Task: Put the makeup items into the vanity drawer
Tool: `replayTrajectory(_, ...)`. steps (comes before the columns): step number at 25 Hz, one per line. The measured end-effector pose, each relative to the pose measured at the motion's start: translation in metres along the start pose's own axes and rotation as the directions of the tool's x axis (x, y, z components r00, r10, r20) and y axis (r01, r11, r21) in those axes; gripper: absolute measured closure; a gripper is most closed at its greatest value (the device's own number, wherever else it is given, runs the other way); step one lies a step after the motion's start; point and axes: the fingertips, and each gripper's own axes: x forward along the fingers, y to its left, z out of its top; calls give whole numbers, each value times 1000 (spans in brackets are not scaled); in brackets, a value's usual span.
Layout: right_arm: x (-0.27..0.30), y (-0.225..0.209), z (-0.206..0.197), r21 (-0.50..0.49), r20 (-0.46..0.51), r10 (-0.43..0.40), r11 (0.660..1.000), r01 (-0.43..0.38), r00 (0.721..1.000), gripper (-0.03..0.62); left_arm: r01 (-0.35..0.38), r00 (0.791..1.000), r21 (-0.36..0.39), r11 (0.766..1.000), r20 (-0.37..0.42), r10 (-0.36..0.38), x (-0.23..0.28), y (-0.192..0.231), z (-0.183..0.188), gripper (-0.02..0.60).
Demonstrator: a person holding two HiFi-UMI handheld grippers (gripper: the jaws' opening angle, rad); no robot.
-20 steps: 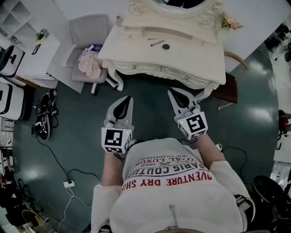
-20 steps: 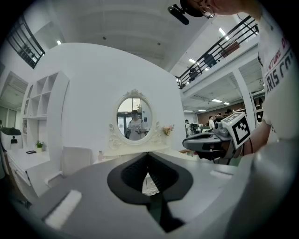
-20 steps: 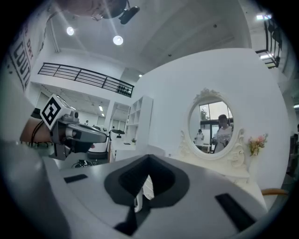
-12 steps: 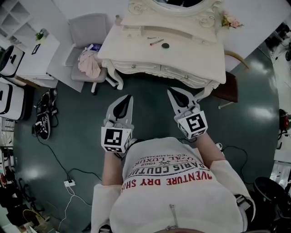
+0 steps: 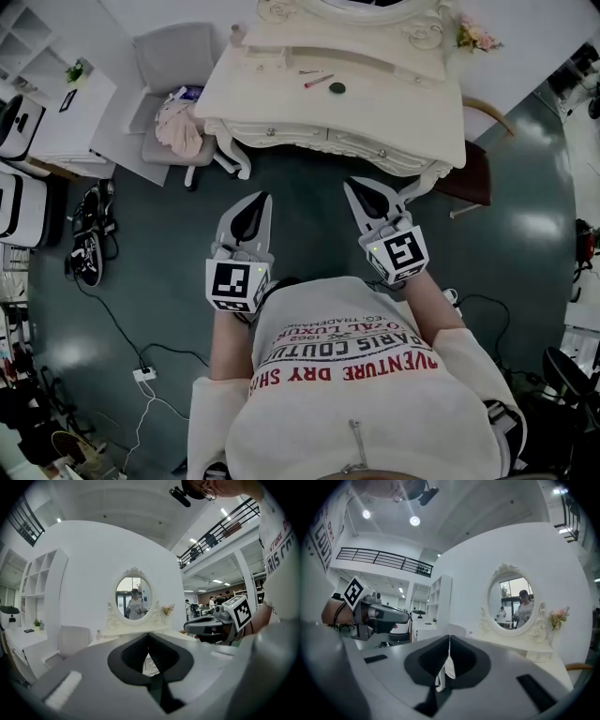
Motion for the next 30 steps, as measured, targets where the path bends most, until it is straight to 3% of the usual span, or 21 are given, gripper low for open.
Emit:
replayTrajectory(2,3,-2,-6,19,-17,10,1000,-10,1000,575,0,1000,-3,1000,-6,0,4,1,-2,571)
replayTrajectory(5,10,-6,-15,42,-53,32,999,-29,998,408,0,1000,-8,1000,-19,0,10,3,-5,571)
replayTrajectory(15,41,-14,-32,77,-115,68,995,-59,991,408,-4,998,-24,1000,-68,3,29,27,-15,571)
replayTrajectory(19,60,-23,-37,81,-144,48,996,-36,988,408,24,997,-35,999,-70,-26,44,42,-19,571)
replayTrajectory(30,191,-61,-39,69,-223,-71,994,88,972,408,150,987,-54,987,-57,-153,133,165,-22,571)
